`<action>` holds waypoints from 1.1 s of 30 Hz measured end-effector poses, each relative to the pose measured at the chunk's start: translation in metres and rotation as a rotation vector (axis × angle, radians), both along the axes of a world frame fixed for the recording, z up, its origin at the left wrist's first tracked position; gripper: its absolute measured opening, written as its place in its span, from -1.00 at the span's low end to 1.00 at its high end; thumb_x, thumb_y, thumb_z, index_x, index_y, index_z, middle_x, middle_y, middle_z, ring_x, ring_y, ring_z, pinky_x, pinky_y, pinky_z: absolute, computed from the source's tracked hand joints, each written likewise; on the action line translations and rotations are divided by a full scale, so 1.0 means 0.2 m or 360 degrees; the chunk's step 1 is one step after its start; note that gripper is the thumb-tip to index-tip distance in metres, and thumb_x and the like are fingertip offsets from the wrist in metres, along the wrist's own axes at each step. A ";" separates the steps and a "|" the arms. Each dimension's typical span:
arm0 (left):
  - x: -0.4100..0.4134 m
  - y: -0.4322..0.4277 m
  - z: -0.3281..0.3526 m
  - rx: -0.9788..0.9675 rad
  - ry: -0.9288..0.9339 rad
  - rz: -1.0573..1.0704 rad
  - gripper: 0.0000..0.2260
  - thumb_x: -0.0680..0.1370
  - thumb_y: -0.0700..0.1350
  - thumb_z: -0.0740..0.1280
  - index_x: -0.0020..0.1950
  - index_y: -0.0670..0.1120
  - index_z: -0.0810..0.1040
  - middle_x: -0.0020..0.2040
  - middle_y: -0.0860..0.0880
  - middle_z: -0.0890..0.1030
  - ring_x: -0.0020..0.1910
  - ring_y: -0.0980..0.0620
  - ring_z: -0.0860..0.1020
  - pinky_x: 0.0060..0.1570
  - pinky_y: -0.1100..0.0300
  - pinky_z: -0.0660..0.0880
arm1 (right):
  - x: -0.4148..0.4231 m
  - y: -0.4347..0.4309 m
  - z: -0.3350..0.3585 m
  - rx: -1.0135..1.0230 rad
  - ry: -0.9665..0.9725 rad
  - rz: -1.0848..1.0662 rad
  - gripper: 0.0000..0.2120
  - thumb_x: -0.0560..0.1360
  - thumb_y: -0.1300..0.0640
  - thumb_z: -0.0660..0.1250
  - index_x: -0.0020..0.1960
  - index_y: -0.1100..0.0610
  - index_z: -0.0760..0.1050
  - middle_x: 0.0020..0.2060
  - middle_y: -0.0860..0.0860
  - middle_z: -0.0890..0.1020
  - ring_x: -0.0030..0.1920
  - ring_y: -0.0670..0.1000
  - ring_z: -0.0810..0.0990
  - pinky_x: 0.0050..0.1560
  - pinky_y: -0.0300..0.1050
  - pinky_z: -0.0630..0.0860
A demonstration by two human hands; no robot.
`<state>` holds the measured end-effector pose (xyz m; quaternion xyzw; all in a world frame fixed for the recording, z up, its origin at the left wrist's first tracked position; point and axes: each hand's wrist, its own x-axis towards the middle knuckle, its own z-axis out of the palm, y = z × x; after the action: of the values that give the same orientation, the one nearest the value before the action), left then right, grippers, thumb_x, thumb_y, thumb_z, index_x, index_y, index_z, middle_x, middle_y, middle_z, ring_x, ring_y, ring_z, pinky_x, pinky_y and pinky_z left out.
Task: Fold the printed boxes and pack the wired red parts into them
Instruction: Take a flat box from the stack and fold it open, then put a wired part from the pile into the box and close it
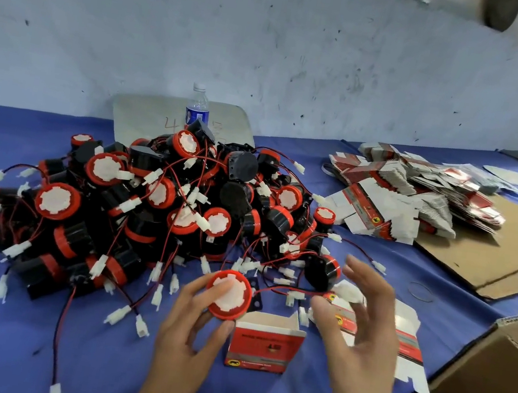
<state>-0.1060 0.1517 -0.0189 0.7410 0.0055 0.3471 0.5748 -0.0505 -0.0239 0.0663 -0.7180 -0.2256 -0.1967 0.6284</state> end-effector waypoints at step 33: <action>0.05 -0.03 -0.08 0.0277 0.0471 -0.0493 -0.07 0.34 0.29 0.47 0.46 0.44 -0.13 0.18 0.33 0.52 0.11 0.31 0.55 0.02 0.51 0.42 | 0.36 0.10 0.18 -0.1817 0.0352 0.1216 -0.81 0.40 0.16 0.46 -0.10 -0.10 0.57 -0.22 -0.13 0.62 -0.24 -0.09 0.56 -0.13 -0.22 0.54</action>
<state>-0.0952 0.1463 -0.0340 0.8225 -0.0539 0.1414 0.5482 0.0213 -0.0035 0.1013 -0.8222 -0.4653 0.2621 0.1969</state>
